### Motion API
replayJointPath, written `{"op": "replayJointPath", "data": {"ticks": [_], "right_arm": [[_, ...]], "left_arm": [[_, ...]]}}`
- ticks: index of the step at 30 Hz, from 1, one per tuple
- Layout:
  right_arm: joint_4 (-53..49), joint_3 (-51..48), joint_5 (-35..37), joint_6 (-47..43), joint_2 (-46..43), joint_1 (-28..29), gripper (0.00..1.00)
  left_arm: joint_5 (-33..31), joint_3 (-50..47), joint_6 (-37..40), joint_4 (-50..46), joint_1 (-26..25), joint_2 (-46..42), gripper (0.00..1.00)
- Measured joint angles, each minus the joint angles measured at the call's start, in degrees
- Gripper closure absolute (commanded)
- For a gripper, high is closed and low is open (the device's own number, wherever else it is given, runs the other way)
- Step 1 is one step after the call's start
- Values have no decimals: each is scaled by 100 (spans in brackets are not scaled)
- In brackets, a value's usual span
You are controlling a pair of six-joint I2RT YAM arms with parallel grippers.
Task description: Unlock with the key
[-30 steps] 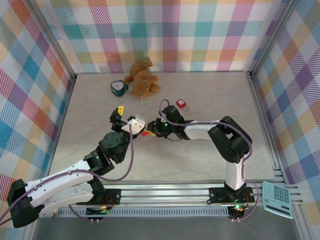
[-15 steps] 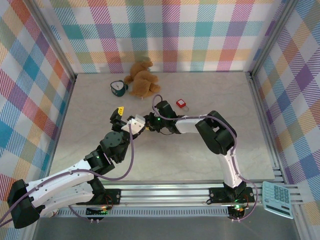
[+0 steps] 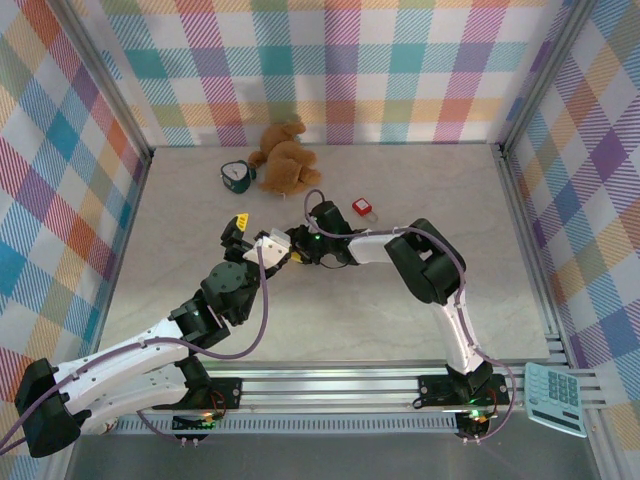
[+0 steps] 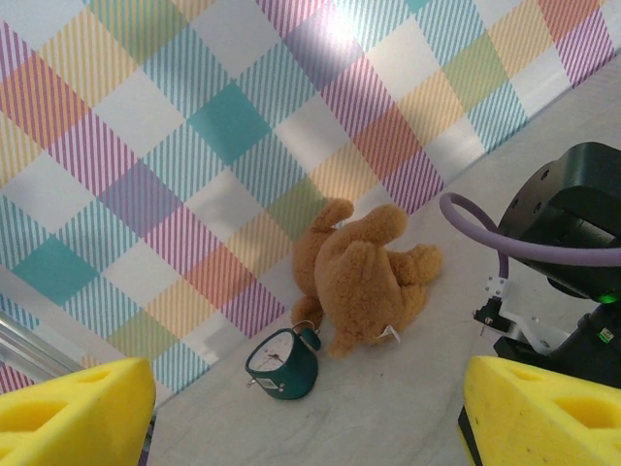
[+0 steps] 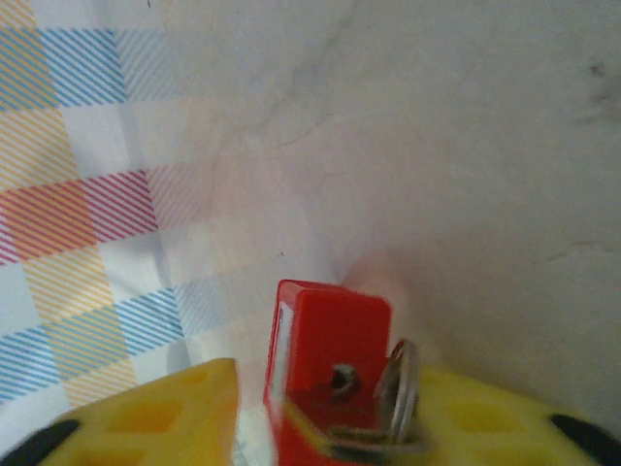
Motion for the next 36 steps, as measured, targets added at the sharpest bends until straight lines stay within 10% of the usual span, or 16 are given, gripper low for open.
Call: {"op": "replayJointPath", "data": {"ticks": [8, 24, 36], "right_arm": [[-599, -260, 166, -195, -487, -74, 28], [-4092, -549, 1528, -2304, -2535, -223, 25], [-6299, 317, 3375, -4625, -3034, -472, 23]], "left_arm": [[2, 0, -4, 0, 2, 0, 17], [232, 0, -426, -15, 11, -72, 14], [321, 245, -2109, -531, 35, 354, 1]]}}
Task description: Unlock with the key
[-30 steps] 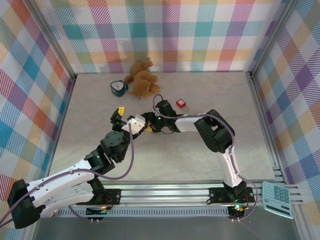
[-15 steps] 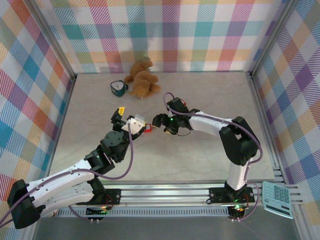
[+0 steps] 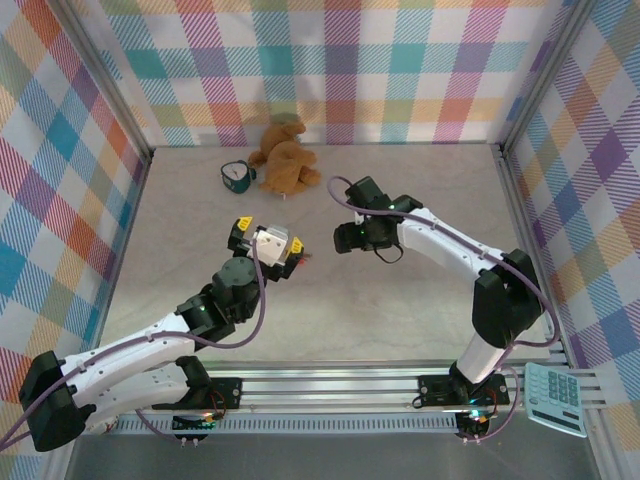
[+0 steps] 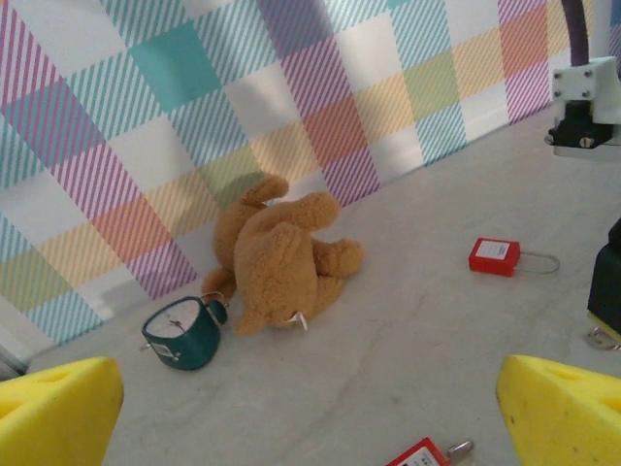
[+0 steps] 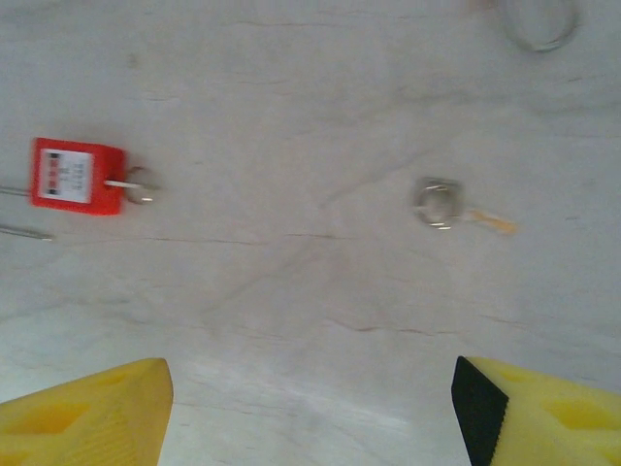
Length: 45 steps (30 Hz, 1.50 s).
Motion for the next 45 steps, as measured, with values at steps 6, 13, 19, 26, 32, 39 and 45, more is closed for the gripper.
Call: {"op": "replayJointPath", "data": {"ticks": [6, 13, 19, 26, 32, 39, 45], "right_arm": [[-551, 496, 450, -584, 92, -247, 19], [-813, 1123, 645, -1222, 680, -557, 17], [-1005, 1510, 603, -1655, 1314, -828, 16], [-1303, 2579, 627, -2277, 2205, -1067, 15], [-1368, 3683, 745, -2804, 3091, -1209, 14], [-1635, 4905, 348, -3473, 4013, -1331, 14], [-2146, 5995, -79, -3821, 4896, -1370, 16]], "left_arm": [[24, 155, -573, -262, 13, -15, 0], [-2, 201, -876, -555, 50, -83, 0], [-35, 201, -925, -586, 50, -181, 0], [-44, 199, -933, -673, 50, -168, 0], [0, 192, -935, -667, 50, -155, 0], [52, 52, -892, -619, 50, -155, 0], [358, 140, -872, -752, 50, -129, 1]]}}
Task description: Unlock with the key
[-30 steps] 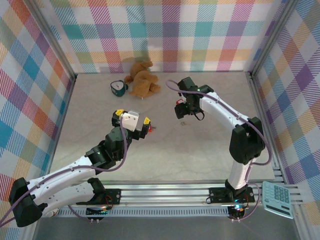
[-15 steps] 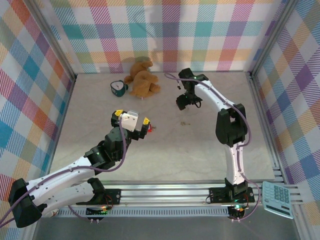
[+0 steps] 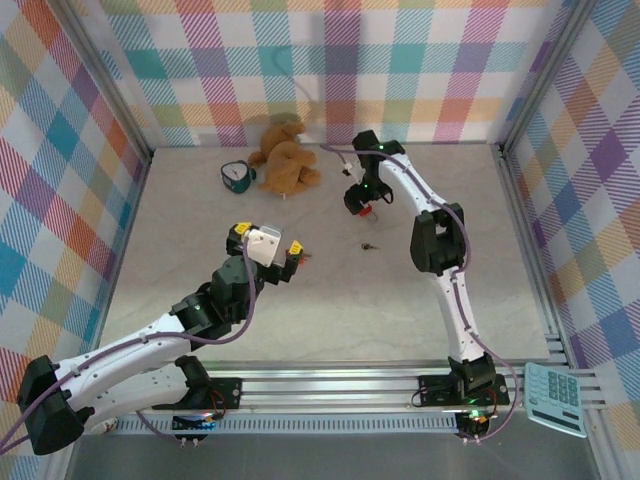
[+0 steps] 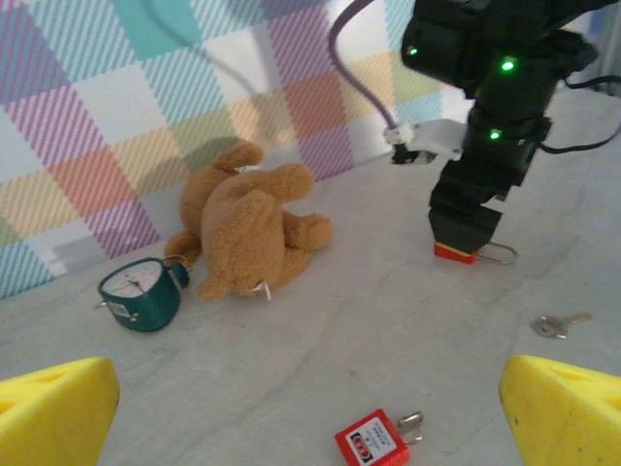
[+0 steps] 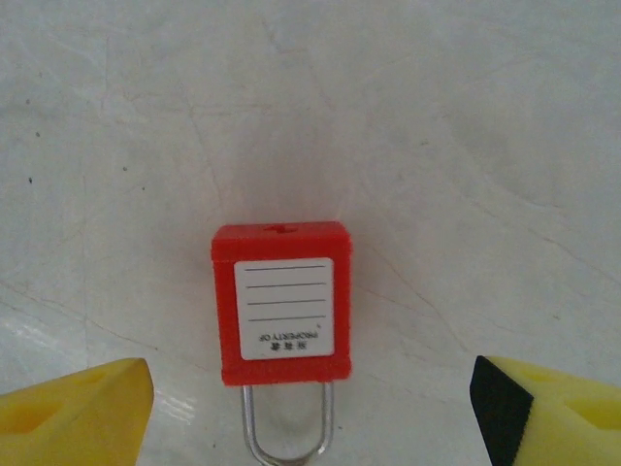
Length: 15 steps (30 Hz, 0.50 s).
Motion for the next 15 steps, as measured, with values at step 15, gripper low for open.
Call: {"op": "replayJointPath", "data": {"ticks": [15], "right_arm": [[-968, 531, -807, -55, 273, -363, 28]], "left_arm": [[866, 1773, -804, -535, -2, 1115, 9]]}}
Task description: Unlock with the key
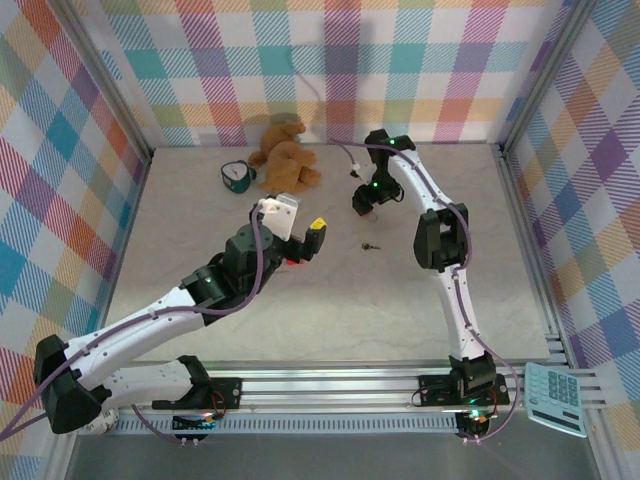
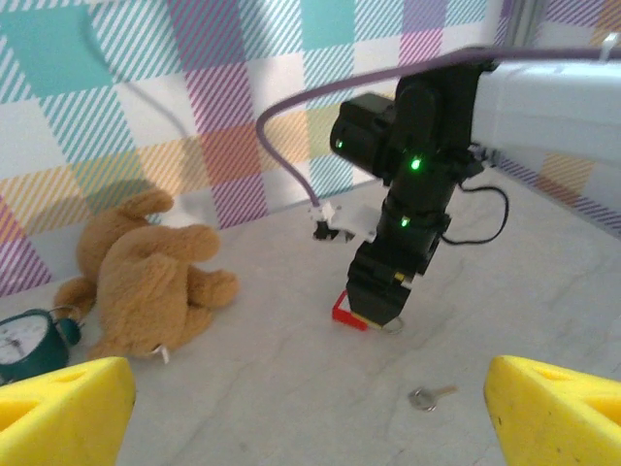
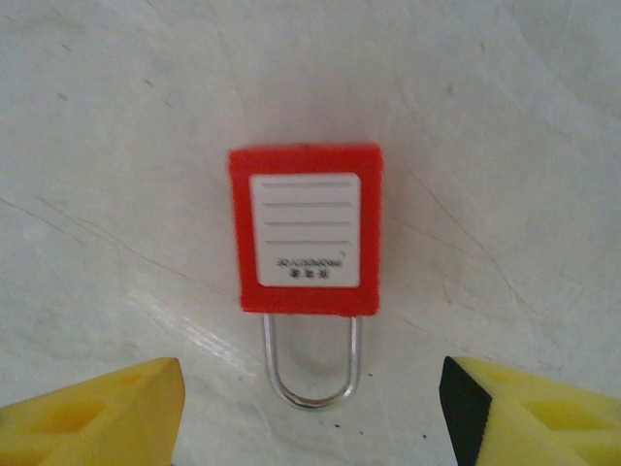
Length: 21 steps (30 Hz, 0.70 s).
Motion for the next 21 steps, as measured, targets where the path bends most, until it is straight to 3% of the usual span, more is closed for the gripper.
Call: {"op": "replayJointPath", "data": {"ticks": [10, 16, 21], "right_arm": [[-111, -109, -660, 476, -72, -122, 33], [1451, -2649, -1025, 1738, -1976, -232, 28], [3169, -5353, -837, 3060, -4330, -586, 22]], "left_arm": [[144, 160, -275, -68, -4, 197, 8], [-9, 1141, -697, -328, 15, 1545, 10], [94, 2632, -1886, -1034, 282, 3141, 20]]}}
